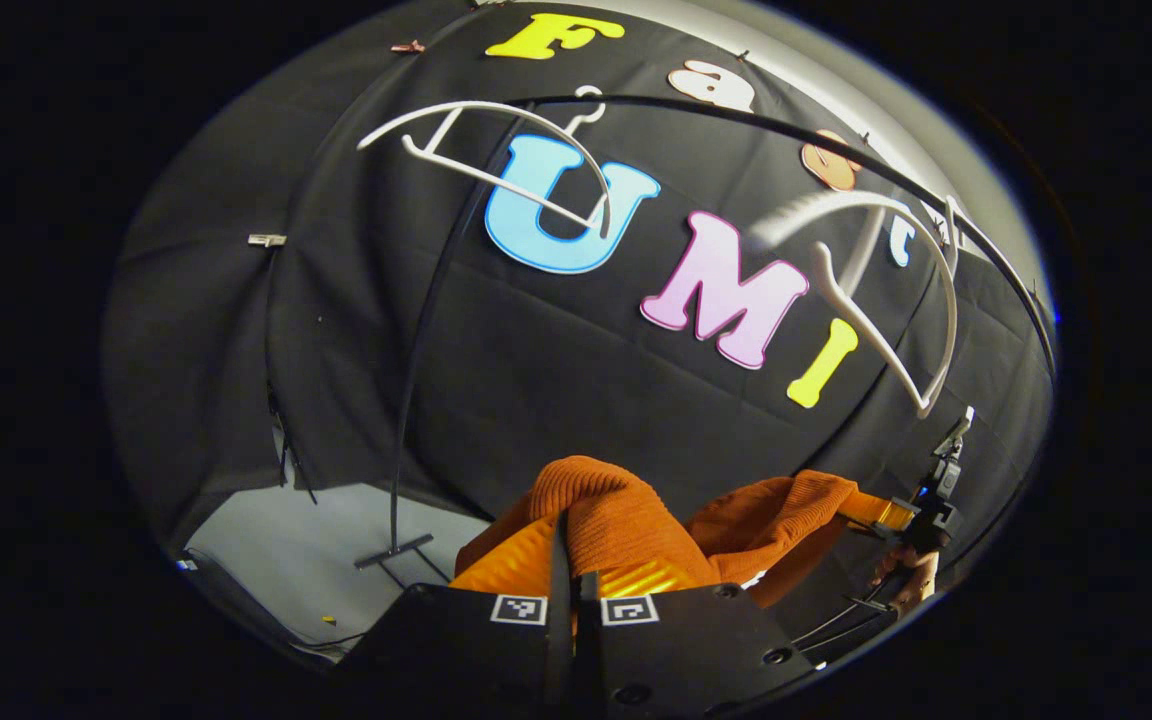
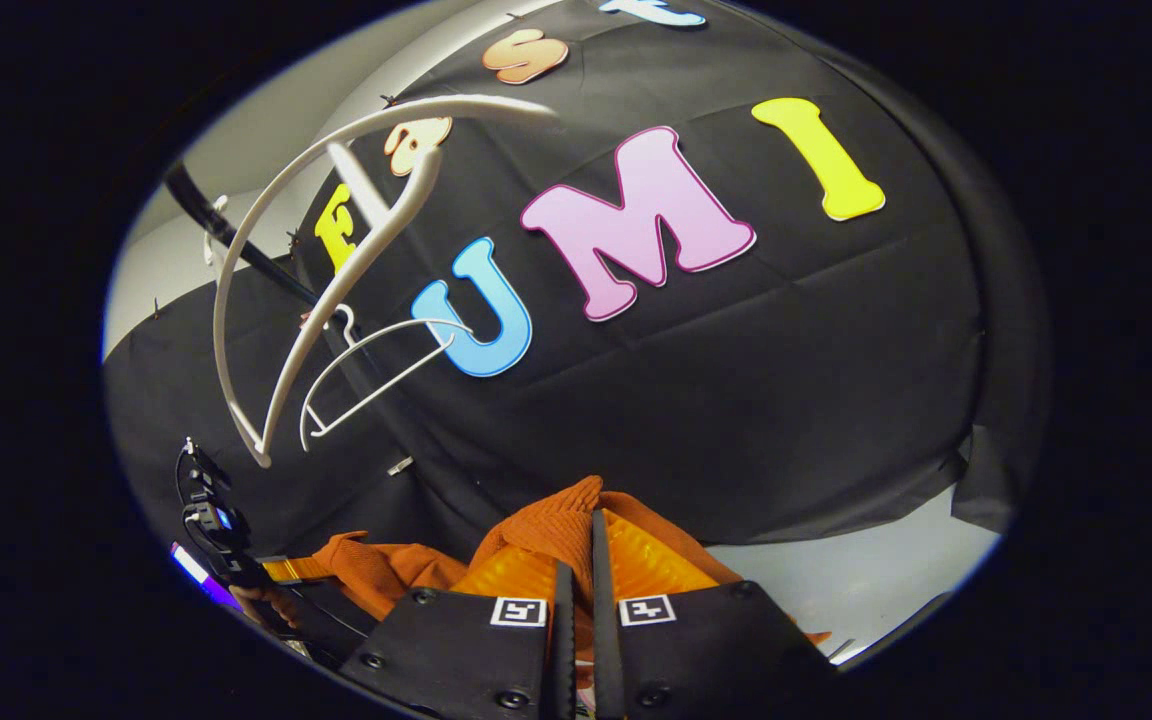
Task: Grasp the clothes on the hanger with both hands and then place them into the laundry hamper below.
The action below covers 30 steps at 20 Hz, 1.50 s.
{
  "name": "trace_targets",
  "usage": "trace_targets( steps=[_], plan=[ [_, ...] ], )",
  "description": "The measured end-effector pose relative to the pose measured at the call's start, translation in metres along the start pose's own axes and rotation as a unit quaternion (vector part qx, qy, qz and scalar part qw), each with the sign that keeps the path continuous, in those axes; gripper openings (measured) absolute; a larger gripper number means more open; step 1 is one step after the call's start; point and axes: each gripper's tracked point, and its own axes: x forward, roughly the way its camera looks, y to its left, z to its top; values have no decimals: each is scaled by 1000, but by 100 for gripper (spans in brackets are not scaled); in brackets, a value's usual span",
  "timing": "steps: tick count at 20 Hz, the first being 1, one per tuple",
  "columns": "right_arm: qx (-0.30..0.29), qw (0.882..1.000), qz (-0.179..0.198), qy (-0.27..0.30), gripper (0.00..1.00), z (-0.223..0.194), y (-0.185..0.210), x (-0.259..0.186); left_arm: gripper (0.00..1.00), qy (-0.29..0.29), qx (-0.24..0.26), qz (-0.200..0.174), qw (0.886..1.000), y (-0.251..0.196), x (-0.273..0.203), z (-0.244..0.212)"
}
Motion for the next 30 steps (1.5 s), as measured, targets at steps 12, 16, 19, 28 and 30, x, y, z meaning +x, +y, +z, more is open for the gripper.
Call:
trace_targets(
  steps=[12,16,19,28,30],
  plan=[
    [-23,993,30,115,12,-108,81,-13,5,69,57,-68,994,-90,4,-67],
    [-77,985,1,151,12,-123,69,-16,5,98,90,-63,989,-103,13,-88],
    [-138,970,-31,199,12,-143,53,-23,6,139,94,-47,985,-100,21,-116],
    [-163,959,-41,226,49,-156,40,-17,14,194,76,27,978,-66,30,-145],
    [-181,956,-51,224,87,-150,30,-17,56,195,87,45,976,-49,36,-150]
  ],
)
